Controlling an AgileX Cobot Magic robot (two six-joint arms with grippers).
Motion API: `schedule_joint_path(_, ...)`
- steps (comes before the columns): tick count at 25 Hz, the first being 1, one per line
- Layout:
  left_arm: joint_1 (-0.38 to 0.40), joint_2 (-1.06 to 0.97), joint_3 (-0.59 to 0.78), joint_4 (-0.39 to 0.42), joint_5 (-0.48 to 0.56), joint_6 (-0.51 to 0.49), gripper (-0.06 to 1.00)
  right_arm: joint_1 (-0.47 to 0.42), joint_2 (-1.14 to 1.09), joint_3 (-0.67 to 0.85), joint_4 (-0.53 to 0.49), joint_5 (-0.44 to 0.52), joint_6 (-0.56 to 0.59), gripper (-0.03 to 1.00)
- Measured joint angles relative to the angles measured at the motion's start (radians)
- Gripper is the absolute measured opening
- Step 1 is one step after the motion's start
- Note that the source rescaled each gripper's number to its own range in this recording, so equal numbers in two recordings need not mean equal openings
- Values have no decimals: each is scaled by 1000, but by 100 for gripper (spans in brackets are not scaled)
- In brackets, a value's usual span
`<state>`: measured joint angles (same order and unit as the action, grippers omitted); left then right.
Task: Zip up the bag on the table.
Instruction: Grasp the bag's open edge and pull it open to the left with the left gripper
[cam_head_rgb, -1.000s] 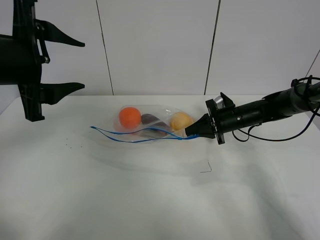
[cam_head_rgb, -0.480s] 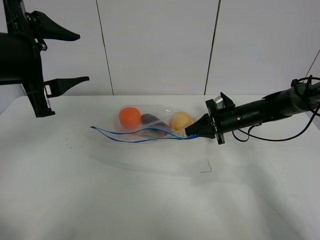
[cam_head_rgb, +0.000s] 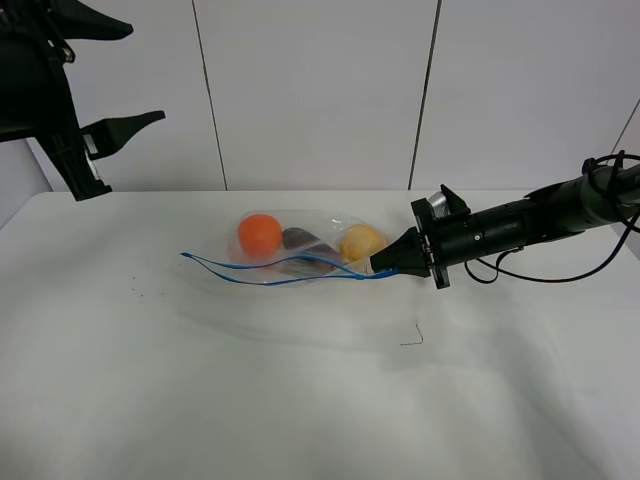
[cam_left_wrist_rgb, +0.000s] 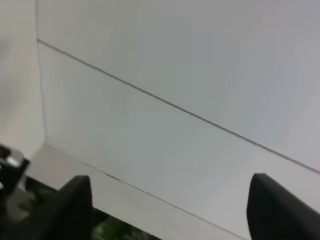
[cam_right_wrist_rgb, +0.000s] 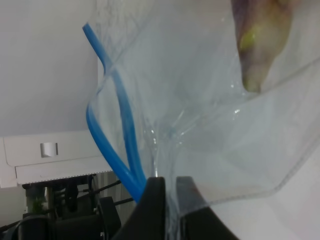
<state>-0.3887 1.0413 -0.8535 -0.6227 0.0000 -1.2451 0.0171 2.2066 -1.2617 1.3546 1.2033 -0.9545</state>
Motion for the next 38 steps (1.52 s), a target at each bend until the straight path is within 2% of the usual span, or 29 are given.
schedule_joint_path(5, -23, 0, 26, 131, -42, 34, 93, 0, 0, 0, 0, 0, 0, 0)
schedule_joint_path(13, -181, 0, 252, 165, -258, 34, 93, 0, 0, 0, 0, 0, 0, 0)
schedule_joint_path(18, -201, 35, 280, 212, -267, 20, 93, 0, 0, 0, 0, 0, 0, 0)
schedule_joint_path(21, -244, 120, 280, 286, -300, -43, 93, 0, 0, 0, 0, 0, 0, 0)
schedule_joint_path(27, -347, 357, 280, 470, -543, -251, 93, 0, 0, 0, 0, 0, 0, 0)
schedule_joint_path(32, -366, 548, 279, 623, -787, -430, 93, 0, 0, 0, 0, 0, 0, 0)
schedule_joint_path(38, -366, 736, 264, 751, -1023, -480, 93, 0, 0, 0, 0, 0, 0, 0)
